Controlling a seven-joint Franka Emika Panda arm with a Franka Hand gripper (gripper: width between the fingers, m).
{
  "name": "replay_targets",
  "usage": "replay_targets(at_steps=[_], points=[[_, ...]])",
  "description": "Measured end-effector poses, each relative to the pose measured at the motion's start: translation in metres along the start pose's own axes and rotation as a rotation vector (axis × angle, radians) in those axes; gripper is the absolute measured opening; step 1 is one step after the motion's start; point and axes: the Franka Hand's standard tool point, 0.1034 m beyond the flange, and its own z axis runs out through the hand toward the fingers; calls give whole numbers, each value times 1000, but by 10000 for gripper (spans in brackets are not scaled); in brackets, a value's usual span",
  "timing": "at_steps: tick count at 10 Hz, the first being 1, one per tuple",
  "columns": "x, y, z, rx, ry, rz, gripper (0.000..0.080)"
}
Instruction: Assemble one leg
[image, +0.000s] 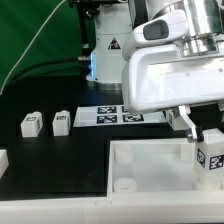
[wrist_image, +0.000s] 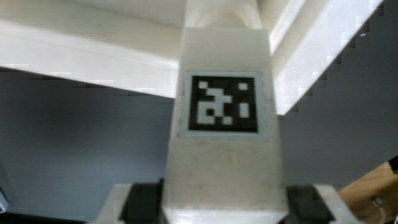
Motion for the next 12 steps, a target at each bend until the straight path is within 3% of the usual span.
replay_targets(at_steps=[4, 5, 6, 7, 12], points=[[-1, -1, 0, 1, -3, -1, 303], [-2, -1, 0, 1, -4, -1, 484], [-2, -1, 0, 1, -4, -1, 484], [-2, -2, 0, 1, -4, -1, 612], [-2, -2, 0, 1, -5, -1, 649]])
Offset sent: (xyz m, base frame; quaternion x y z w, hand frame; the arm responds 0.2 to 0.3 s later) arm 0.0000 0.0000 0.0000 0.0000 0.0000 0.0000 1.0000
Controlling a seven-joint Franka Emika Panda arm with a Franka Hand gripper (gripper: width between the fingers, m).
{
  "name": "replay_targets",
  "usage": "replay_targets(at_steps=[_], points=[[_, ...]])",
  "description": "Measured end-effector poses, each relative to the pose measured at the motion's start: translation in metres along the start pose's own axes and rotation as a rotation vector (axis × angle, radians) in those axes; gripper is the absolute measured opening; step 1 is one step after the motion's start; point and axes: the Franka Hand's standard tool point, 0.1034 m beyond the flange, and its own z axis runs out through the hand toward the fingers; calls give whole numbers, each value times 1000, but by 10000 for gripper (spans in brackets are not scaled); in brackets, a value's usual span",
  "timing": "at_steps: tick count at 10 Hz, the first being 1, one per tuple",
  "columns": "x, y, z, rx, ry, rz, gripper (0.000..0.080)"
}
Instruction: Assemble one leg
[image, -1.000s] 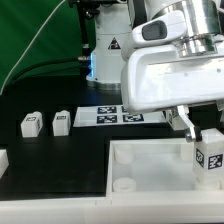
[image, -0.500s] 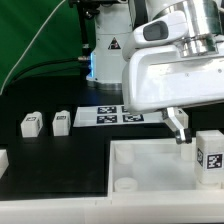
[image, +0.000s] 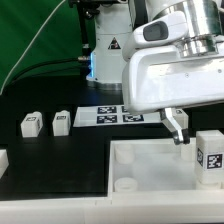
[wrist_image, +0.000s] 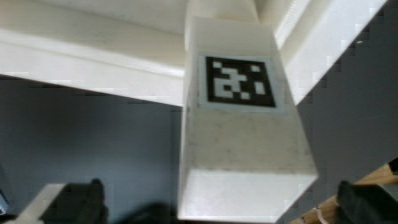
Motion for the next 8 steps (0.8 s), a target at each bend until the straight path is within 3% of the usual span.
replay_targets(at_steps=[5, 8], points=[[16, 3, -24, 8, -51, -19, 649], [8, -3, -20, 30, -137, -18, 649]])
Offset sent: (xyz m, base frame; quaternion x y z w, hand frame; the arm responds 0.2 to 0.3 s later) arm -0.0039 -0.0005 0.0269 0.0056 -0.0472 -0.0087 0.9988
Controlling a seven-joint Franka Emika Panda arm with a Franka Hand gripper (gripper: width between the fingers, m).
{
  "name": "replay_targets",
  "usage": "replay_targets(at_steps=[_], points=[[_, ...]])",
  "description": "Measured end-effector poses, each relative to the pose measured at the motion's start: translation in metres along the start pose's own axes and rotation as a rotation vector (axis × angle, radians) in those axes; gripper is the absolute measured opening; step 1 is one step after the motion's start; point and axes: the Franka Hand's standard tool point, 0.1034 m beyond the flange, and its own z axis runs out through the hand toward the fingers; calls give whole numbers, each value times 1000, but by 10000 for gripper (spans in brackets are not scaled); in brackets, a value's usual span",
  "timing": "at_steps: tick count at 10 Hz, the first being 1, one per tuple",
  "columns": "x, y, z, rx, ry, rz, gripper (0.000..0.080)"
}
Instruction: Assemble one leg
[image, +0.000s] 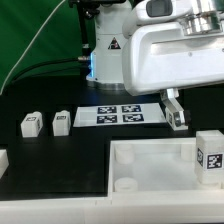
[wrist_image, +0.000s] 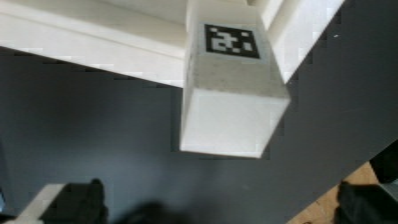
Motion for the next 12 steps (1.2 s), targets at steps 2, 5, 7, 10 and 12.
replay_targets(at_steps=[2, 5, 7, 10, 12], points=[[-3, -9, -1, 50, -219, 13, 649], [7, 8, 10, 44, -246, 38, 649], [7, 10, 10, 43, -247, 40, 649], [6, 8, 10, 43, -262, 66, 649], [10, -1, 7, 29, -378, 265, 649]])
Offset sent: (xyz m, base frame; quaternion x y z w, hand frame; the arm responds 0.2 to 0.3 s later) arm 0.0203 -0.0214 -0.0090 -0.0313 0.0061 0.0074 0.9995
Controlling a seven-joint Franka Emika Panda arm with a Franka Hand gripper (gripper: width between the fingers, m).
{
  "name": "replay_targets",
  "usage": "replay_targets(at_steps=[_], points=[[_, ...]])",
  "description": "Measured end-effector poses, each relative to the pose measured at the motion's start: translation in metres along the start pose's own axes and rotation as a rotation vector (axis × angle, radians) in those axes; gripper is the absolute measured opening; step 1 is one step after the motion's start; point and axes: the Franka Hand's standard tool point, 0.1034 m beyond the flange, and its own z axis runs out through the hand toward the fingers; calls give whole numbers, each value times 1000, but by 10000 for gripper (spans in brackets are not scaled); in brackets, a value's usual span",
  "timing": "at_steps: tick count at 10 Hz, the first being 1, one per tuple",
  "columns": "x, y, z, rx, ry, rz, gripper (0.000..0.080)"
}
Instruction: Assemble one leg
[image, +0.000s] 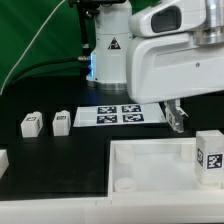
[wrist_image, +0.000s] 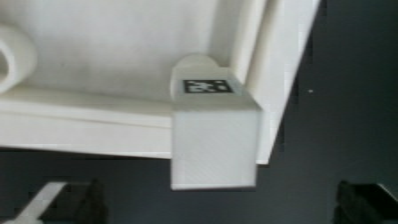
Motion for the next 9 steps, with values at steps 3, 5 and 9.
replay_targets(at_steps=[3, 5, 9], points=[[0, -7, 16, 3, 2, 5, 649], [-1, -2, 26, 3, 4, -7, 649], [-1, 9, 38, -2, 16, -17, 649]])
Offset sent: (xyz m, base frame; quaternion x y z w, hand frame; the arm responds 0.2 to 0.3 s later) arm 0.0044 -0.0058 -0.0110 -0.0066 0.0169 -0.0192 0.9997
